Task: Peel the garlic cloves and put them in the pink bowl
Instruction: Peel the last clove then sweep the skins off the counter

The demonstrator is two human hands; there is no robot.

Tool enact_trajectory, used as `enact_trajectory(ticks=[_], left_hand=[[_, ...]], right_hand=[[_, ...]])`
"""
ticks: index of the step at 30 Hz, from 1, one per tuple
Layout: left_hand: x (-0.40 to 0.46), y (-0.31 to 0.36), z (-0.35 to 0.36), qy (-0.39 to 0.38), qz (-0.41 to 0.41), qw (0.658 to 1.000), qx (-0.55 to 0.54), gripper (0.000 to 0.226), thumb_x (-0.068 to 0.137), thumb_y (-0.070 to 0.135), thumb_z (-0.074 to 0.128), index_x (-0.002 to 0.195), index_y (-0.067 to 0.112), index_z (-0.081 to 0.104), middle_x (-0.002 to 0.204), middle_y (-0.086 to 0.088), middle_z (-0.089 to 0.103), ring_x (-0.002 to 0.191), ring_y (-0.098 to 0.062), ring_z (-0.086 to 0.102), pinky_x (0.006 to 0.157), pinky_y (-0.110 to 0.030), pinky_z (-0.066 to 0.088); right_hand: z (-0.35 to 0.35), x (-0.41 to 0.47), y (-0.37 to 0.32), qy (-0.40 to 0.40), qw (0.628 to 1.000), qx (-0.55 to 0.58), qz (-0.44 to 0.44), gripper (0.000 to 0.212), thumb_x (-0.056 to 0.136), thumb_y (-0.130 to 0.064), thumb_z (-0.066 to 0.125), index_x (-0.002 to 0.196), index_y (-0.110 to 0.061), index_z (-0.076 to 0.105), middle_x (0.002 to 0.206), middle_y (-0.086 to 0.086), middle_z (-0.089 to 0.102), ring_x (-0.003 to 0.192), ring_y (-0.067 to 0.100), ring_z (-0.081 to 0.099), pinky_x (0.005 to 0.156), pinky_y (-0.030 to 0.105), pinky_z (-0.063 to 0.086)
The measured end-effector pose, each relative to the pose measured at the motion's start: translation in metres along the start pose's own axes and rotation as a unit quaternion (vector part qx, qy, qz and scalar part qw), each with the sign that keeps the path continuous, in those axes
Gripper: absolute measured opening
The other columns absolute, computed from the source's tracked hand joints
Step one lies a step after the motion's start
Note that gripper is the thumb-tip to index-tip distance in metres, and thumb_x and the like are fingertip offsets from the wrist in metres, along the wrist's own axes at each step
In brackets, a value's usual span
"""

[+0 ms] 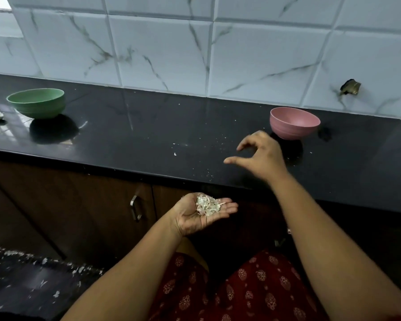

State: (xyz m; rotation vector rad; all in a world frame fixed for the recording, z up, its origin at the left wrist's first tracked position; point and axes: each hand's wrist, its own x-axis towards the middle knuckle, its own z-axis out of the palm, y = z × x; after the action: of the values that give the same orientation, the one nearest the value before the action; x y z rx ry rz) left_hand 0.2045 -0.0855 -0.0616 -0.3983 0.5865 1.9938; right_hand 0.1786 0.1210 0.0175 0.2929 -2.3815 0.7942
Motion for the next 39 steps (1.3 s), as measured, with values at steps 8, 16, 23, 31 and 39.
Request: enact_trajectory(ticks=[8,16,23,31,39], left_hand=[[-0.021,0.025,-0.026,-0.004,0.034,0.999,-0.025,0.052,0.091,0.016,0.035,0.118,-0.024,0.055,0.124,-0.043,0.053,0.103,-0.059,0.06,0.08,-0.063,0.051],[-0.034,0.043,-0.044,-0.023,0.036,0.998,-0.036,0.051,0.09,0.013,0.034,0.117,-0.025,0.054,0.119,-0.045,0.055,0.097,-0.062,0.061,0.078,-0.065,0.051],[-0.046,0.052,-0.044,-0.014,0.05,0.998,-0.028,0.052,0.091,0.015,0.034,0.117,-0.025,0.055,0.119,-0.045,0.055,0.097,-0.061,0.061,0.082,-0.063,0.05],[-0.05,0.047,-0.04,0.0,0.117,0.993,0.007,0.056,0.104,0.027,0.031,0.1,-0.013,0.071,0.11,-0.029,0.067,0.093,-0.041,0.071,0.081,-0.051,0.056],[-0.047,0.042,-0.041,-0.006,0.052,0.998,-0.021,0.051,0.092,0.014,0.032,0.119,-0.023,0.054,0.12,-0.043,0.055,0.103,-0.058,0.061,0.085,-0.06,0.048]], right_hand=[[0.03,0.055,0.079,-0.288,0.899,-0.238,0.229,0.083,0.098,-0.062,0.019,0.153,-0.001,0.006,0.162,0.017,0.0,0.15,0.025,0.002,0.122,0.039,0.007],[0.147,0.08,-0.053,-0.396,0.903,-0.165,0.005,0.07,0.102,-0.052,0.019,0.154,-0.008,0.005,0.163,0.009,-0.001,0.15,0.017,0.0,0.121,0.035,0.004],[0.137,0.05,-0.078,-0.427,0.893,-0.089,-0.111,0.052,0.106,-0.032,0.025,0.154,-0.015,0.013,0.162,-0.001,0.004,0.149,0.007,0.003,0.118,0.023,0.002],[0.092,-0.025,-0.09,-0.326,0.918,0.063,-0.216,0.027,0.097,-0.026,0.056,0.12,-0.017,0.068,0.139,-0.002,0.056,0.135,0.006,0.042,0.11,0.021,0.034],[0.069,0.053,-0.032,-0.207,0.974,0.005,0.088,0.044,0.083,-0.048,0.07,0.12,-0.024,0.064,0.14,-0.001,0.053,0.132,0.016,0.046,0.109,0.031,0.033]])
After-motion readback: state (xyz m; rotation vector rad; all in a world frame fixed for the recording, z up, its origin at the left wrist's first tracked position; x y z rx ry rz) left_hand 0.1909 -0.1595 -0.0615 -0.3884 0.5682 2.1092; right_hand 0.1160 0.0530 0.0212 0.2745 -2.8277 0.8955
